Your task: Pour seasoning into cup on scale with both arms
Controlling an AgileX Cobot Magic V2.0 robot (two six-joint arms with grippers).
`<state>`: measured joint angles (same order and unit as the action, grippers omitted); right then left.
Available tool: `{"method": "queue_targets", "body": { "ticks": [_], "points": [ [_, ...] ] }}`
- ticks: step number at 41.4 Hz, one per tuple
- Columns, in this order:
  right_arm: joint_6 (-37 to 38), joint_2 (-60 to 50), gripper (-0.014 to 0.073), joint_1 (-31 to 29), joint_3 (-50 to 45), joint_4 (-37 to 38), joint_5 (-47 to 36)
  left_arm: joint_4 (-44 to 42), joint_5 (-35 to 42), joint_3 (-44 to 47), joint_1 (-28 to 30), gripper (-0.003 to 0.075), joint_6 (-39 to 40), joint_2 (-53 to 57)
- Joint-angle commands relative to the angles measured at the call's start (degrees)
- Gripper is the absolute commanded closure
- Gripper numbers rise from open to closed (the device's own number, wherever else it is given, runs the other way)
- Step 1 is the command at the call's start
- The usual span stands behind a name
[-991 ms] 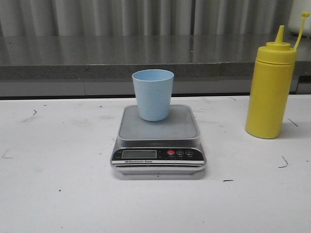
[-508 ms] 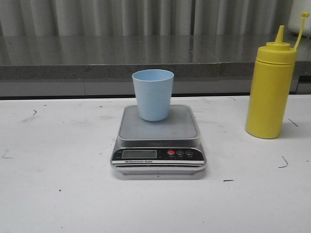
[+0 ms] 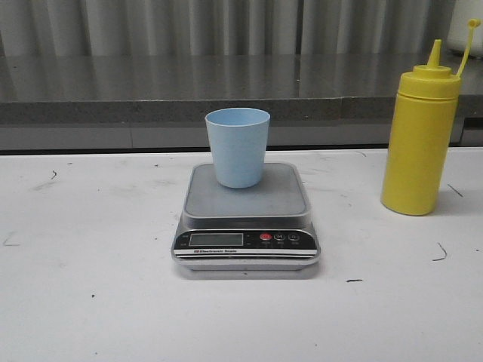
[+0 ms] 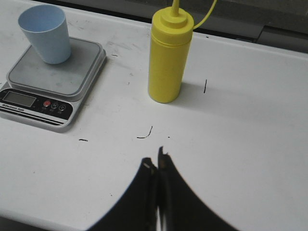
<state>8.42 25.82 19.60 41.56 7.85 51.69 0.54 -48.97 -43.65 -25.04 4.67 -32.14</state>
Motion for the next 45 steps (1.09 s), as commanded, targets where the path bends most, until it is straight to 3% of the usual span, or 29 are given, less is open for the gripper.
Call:
{"method": "queue_targets", "body": {
  "ticks": [1,8,17,27,32,45],
  "points": [
    [-0.5,0.4,0.0662,0.1,1.3,1.2,-4.2,0.6,4.7,-0.7,-0.2,0.074,0.2,0.7],
    [-0.5,0.4,0.0662,0.1,1.2,1.2,-4.1,0.6,12.8,6.9,7.4,0.074,0.2,7.9],
    [-0.5,0.4,0.0662,0.1,1.2,1.2,-4.1,-0.9,33.2,24.6,20.1,0.074,0.2,22.8],
    [-0.5,0.4,0.0662,0.1,1.2,1.2,-4.1,1.1,49.6,41.5,26.1,0.074,0.2,32.4],
    [-0.5,0.4,0.0662,0.1,1.2,1.2,-4.1,1.6,54.5,45.4,26.4,0.074,0.2,33.4],
    [-0.5,0.4,0.0662,0.1,1.2,1.2,-4.1,1.7,53.6,45.3,26.4,0.074,0.2,33.4]
  ]
}}
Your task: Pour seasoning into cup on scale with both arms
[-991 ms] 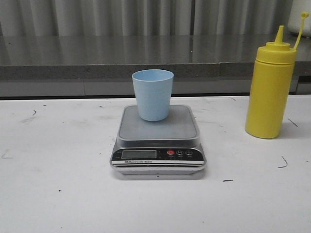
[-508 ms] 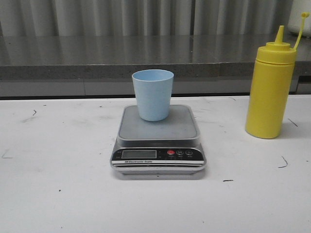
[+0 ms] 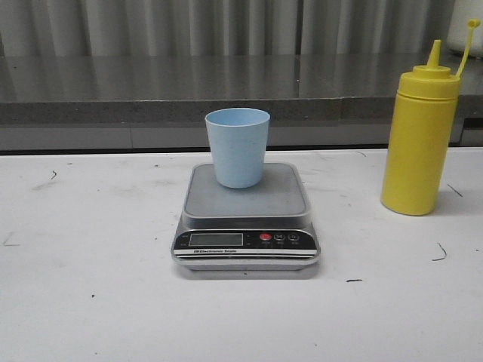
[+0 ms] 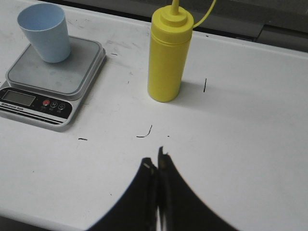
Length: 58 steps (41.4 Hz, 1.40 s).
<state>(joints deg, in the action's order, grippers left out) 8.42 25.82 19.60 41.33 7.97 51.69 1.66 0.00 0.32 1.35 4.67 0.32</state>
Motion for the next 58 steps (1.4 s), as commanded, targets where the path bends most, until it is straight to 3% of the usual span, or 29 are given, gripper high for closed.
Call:
{"method": "queue_targets", "body": {
  "ticks": [1,36,40,49,58],
  "points": [
    [-0.5,0.4,0.0662,0.1,1.5,1.1,-4.1,0.6,4.6,1.3,0.0,0.074,0.2,0.9],
    [-0.5,-0.7,0.0662,0.1,1.1,1.1,-4.0,0.6,4.6,1.3,0.0,0.074,0.2,0.9],
    [-0.5,-3.7,0.0662,-2.4,-0.4,0.8,-4.4,0.6,4.6,1.3,0.0,0.074,0.2,0.9],
    [-13.1,-13.1,0.0657,-11.1,-11.3,-8.0,-15.6,0.6,4.6,1.3,0.0,0.074,0.2,0.9],
    [-13.1,-22.5,0.0662,-15.1,-25.0,-8.0,-30.3,0.6,4.6,1.3,0.0,0.074,0.2,0.9]
  ]
}}
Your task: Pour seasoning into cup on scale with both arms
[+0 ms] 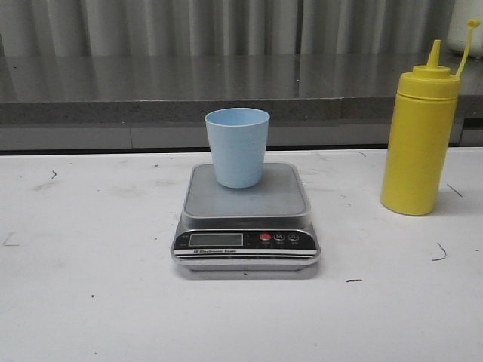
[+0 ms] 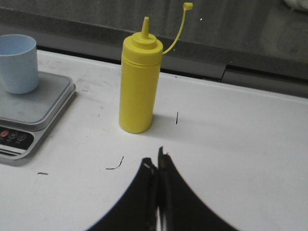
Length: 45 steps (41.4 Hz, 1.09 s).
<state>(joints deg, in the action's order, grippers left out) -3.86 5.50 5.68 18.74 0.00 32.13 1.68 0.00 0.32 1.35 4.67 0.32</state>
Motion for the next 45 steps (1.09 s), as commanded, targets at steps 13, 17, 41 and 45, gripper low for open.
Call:
{"method": "queue_targets", "body": {
  "ticks": [13,17,41,45],
  "points": [
    [-0.7,-7.0,0.0662,-3.4,-19.1,-5.1,-33.2,0.6,4.6,1.3,0.0,0.074,0.2,0.9],
    [-0.8,-7.0,0.0662,-3.6,-19.7,-4.8,-35.6,0.6,4.6,1.3,0.0,0.074,0.2,0.9],
    [-0.8,-7.0,0.0662,-4.8,-20.0,-7.2,-35.0,0.6,4.6,1.3,0.0,0.074,0.2,0.9],
    [-0.8,-7.0,0.0662,-4.8,-20.0,-7.2,-35.2,0.6,4.6,1.3,0.0,0.074,0.2,0.9]
  ]
}}
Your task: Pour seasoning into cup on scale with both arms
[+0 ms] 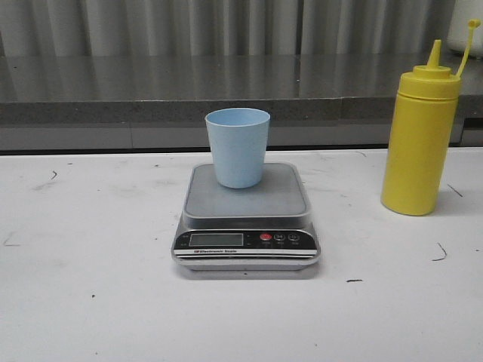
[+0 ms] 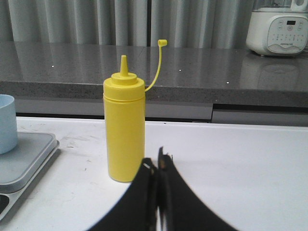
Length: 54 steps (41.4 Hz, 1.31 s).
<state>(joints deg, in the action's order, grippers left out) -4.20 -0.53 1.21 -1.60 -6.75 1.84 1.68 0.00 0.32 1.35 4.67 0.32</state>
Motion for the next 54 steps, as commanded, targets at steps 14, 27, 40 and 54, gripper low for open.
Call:
{"method": "queue_targets", "body": {
  "ticks": [14,27,40,54],
  "points": [
    [-0.4,-0.9,0.0662,-0.3,0.4,-0.4,-4.8,0.6,4.6,1.3,0.0,0.074,0.2,0.9],
    [-0.4,-0.9,0.0662,-0.3,0.4,-0.4,-4.8,0.6,4.6,1.3,-0.2,0.074,0.2,0.9],
    [-0.4,-0.9,0.0662,-0.3,0.4,-0.4,-4.8,0.6,4.6,1.3,-0.3,0.074,0.2,0.9],
    [-0.4,-0.9,0.0662,-0.3,0.4,-0.4,-4.8,0.6,4.6,1.3,-3.0,0.074,0.2,0.9]
  ]
}}
